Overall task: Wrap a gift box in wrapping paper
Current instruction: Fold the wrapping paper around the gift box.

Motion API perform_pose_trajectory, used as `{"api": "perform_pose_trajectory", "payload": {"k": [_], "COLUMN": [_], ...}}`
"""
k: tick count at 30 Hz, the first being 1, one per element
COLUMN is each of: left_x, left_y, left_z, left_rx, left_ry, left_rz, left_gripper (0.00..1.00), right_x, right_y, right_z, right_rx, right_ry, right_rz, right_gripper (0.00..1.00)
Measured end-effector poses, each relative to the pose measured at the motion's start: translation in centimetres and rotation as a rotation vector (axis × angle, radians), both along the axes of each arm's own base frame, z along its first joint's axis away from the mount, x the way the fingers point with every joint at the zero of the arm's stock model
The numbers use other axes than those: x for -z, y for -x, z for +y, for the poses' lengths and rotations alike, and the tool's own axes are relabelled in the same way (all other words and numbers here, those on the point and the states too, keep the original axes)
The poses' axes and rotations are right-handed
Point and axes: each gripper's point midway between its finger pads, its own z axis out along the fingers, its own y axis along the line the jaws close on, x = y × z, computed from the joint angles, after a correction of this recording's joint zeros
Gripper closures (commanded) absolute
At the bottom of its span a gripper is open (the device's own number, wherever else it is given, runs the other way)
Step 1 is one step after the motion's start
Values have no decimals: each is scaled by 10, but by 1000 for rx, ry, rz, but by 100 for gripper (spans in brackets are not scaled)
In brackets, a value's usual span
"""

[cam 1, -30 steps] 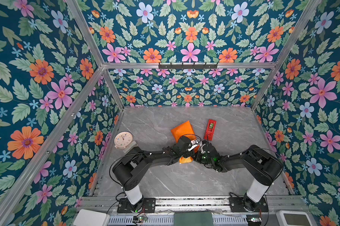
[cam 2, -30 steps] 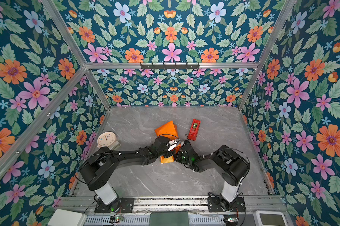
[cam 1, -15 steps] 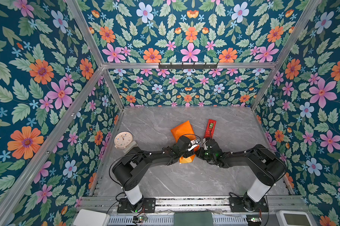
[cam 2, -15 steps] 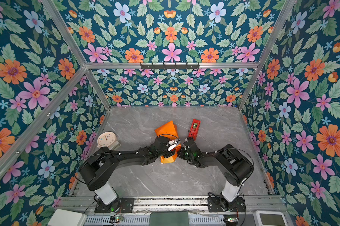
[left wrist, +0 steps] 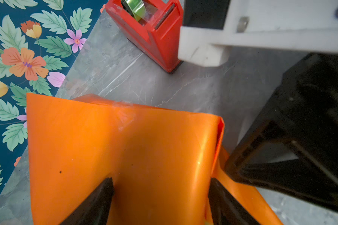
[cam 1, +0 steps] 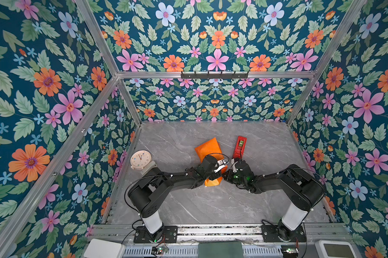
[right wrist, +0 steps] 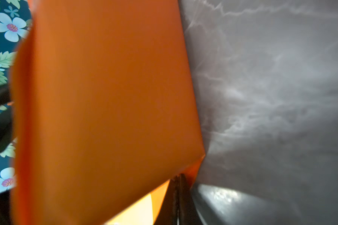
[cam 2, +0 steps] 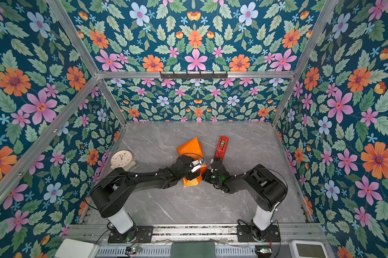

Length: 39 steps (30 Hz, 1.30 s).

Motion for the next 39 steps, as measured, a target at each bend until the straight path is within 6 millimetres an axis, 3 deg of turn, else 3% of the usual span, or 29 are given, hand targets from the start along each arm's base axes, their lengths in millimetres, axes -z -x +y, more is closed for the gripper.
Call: {"api": "perform_pose_trajectory", "payload": {"k": [7, 39], "left_x": [0, -3], "left_y": [1, 0], "left_z": [0, -1], "left_rx": [1, -15], "left_ry": [3, 30], "left_rz": [3, 13], "left_gripper": [22, 20], "right_x": [3, 0], "right_y": [18, 56], "right_z": [10, 20], "right_rx": [-28, -56], "right_ry": [-23, -51], "right_rz": [12, 53], "right_gripper": [94, 95]}}
